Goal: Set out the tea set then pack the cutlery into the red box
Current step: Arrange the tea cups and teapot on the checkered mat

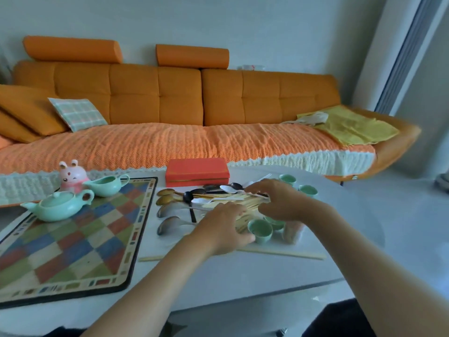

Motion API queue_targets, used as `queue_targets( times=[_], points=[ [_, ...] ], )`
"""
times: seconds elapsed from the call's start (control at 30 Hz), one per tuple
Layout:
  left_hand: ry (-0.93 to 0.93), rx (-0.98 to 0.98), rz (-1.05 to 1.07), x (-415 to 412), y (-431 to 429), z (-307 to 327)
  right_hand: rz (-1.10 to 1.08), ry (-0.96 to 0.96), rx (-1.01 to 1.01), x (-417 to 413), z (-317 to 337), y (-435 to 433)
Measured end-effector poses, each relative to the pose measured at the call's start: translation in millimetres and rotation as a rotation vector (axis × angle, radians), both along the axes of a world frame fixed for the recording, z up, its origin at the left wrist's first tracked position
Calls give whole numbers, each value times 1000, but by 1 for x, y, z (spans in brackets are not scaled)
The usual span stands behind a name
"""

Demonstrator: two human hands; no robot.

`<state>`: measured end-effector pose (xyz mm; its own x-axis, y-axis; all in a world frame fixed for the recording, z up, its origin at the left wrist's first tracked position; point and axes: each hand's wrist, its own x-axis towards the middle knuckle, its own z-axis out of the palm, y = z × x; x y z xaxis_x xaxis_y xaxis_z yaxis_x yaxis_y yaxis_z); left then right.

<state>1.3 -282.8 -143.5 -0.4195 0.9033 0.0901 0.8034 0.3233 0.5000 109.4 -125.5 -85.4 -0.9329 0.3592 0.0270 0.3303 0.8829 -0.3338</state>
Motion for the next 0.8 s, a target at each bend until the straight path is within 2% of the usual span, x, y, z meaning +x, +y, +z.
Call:
queue_targets(
  times=[0.13,0.27,0.37,0.5,0.57,0.67,0.8],
  points=[
    [183,-65,-43,19,26,-8,-49,-40,-19,30,-2,24],
    [257,-65,-20,28,42,-14,-104,-102,-31,46,-14,38],
    [196,-58,-10,28,47,-14,-176,-48,-109,53,-20,47],
    [93,-39,7,27,48,-13,-248,3,-65,61,-27,60],
    [48,-27,15,27,49,-12,-278,-36,-22,61,-29,64],
    [16,-2,38,25,50,-8,-192,-78,239,57,-35,67],
    [-18,42,73,18,47,1,-47,23,293,44,-28,45]
  ],
)
